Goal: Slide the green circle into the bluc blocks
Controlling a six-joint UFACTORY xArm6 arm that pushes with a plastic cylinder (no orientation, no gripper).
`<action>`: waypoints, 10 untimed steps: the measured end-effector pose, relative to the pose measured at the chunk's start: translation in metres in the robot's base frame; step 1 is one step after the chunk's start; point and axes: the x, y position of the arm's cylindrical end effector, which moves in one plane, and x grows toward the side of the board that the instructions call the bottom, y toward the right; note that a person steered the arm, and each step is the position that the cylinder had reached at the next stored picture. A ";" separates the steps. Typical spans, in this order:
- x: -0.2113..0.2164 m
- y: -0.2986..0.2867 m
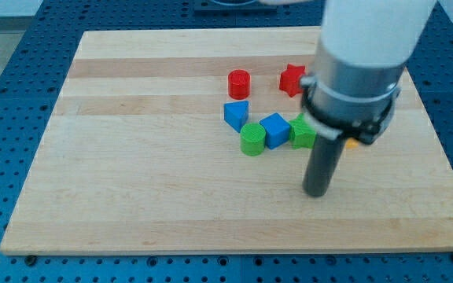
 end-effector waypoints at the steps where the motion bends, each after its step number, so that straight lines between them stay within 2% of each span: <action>1: -0.023 -0.070; 3: -0.039 -0.092; 6: -0.039 -0.066; 8: -0.071 -0.066; 9: -0.071 -0.070; 10: -0.090 -0.112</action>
